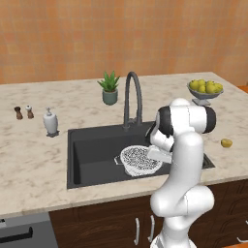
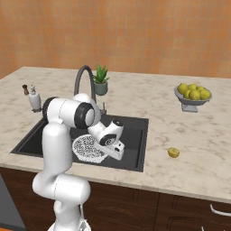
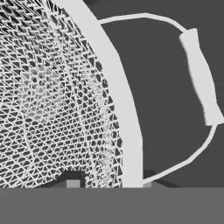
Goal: Put the colander in the sink, put the kiwi in the colander, and turn on the sink faucet and pour water over the colander.
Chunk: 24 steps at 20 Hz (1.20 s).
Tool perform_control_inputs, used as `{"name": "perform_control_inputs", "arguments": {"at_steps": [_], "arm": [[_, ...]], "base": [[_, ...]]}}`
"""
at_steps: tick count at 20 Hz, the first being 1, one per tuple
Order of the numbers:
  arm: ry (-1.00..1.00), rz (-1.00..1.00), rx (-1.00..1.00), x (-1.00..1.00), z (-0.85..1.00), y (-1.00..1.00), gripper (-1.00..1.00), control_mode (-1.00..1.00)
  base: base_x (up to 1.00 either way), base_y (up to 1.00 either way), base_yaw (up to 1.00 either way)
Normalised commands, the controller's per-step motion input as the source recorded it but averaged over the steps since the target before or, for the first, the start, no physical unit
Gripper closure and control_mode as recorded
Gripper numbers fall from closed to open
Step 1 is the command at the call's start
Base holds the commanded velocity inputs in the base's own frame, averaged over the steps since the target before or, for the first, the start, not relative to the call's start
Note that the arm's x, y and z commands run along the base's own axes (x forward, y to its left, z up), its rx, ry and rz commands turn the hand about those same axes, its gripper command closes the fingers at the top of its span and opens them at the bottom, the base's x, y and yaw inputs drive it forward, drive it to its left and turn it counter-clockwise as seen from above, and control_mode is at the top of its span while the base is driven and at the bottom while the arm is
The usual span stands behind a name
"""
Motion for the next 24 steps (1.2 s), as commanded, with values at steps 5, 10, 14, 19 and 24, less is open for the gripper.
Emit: {"name": "perform_control_inputs", "arguments": {"at_steps": [5, 10, 14, 19, 24], "arm": [[0.0, -0.01, 0.0, 0.17, -0.21, 0.01, 1.0, -1.0], [0.0, -0.01, 0.0, 0.01, 0.06, 0.12, -1.0, -1.0], [0.0, -0.03, 0.0, 0.0, 0.29, 0.06, -1.0, -1.0], [0.0, -0.03, 0.0, -0.07, 0.5, -0.12, -1.0, -1.0], [0.0, 0.0, 0.0, -0.16, 0.63, -0.34, -1.0, -1.0]], "base": [[0.0, 0.0, 0.0], [0.0, 0.0, 0.0], [0.0, 0.0, 0.0], [0.0, 0.0, 0.0], [0.0, 0.0, 0.0]]}}
